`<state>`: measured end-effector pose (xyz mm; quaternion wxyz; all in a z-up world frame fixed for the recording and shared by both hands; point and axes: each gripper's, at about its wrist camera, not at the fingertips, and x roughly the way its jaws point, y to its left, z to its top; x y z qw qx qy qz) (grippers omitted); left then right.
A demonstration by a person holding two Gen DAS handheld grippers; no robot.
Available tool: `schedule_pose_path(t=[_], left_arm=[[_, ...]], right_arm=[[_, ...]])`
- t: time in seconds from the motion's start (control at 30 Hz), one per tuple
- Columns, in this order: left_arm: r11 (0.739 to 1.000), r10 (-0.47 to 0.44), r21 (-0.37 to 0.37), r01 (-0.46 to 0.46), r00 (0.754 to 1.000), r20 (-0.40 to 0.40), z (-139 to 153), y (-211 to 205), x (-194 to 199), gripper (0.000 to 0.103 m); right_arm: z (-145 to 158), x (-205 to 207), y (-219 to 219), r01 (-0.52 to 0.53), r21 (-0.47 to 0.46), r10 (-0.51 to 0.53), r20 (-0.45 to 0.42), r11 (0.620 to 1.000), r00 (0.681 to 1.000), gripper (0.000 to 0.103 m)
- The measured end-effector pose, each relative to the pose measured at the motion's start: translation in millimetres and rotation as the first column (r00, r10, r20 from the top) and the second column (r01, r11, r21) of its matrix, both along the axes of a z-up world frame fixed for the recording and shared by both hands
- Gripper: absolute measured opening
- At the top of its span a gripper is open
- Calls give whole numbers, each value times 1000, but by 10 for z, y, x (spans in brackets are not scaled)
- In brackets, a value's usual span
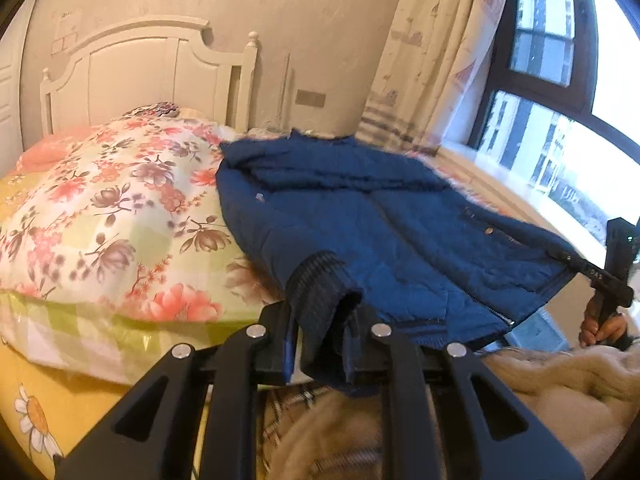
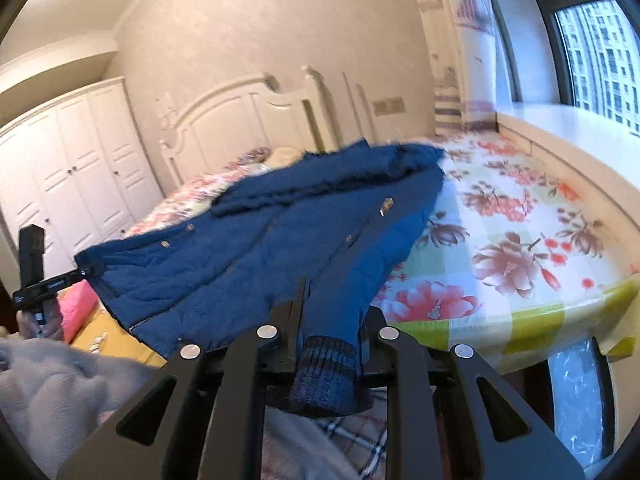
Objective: Fold large clothes
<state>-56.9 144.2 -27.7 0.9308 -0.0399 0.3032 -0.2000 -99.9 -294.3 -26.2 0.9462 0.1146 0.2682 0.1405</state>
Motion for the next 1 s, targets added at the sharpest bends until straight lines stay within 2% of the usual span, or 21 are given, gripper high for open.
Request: schedule_pose_path(t=[0.07, 0.17, 0.27, 0.33, 0.47, 0.57, 0.6, 0.67, 0.7, 0.73, 0.77, 0.83, 0.9, 1.0], left_arm=[[999, -14, -39, 15, 999, 36, 166, 84, -150, 17], [995, -6, -100, 18, 993, 117, 462, 181, -176, 17], [984, 14, -179, 11, 990, 138, 683, 301, 221, 18], [982, 25, -189, 2, 990, 137, 791, 376, 627, 20], [977, 60, -206, -47, 996, 60, 929, 295, 1714, 23], [969, 127, -207, -131, 991, -35, 864, 221, 2503, 32], [966, 150, -204, -161, 986, -71, 799, 206, 2769, 36], [951, 192, -221, -215, 974, -124, 671, 279, 3142, 53], [940, 252, -202, -275, 958, -134, 608, 336, 3326, 69], [930, 297, -184, -318, 946, -133, 576, 395, 3421, 75], [919, 340, -167, -358, 932, -129, 540, 479, 3508, 75], [903, 384, -152, -403, 913, -138, 471, 656, 3596, 75], [903, 392, -132, -409, 910, -136, 400, 761, 3623, 78], [925, 371, -37, -378, 920, -126, 209, 778, 3641, 81]], right_arm=[[252, -182, -16, -16, 27, 14, 62, 999, 998, 20], [577, -180, 8, -25, 27, 21, 149, 999, 989, 20], [860, 134, 98, -28, -16, 30, 187, 999, 982, 20], [1008, 509, 126, -21, -46, 29, 182, 999, 983, 20], [1108, 1616, 44, 30, -24, -29, 73, 999, 997, 21], [963, 2341, -101, 68, 57, -66, -40, 996, 997, 21], [852, 2655, -204, 83, 110, -71, -104, 990, 992, 23], [682, 2996, -352, 106, 188, -69, -191, 977, 979, 26], [585, 3142, -441, 129, 230, -74, -236, 965, 969, 30], [467, 3283, -579, 159, 284, -77, -279, 946, 957, 41], [436, 3309, -641, 182, 300, -96, -281, 936, 955, 52], [442, 3293, -844, 219, 317, -152, -222, 923, 963, 98], [451, 3223, -986, 227, 323, -182, -164, 919, 969, 99], [359, 3231, -1077, 254, 178, -223, -177, 951, 959, 99]])
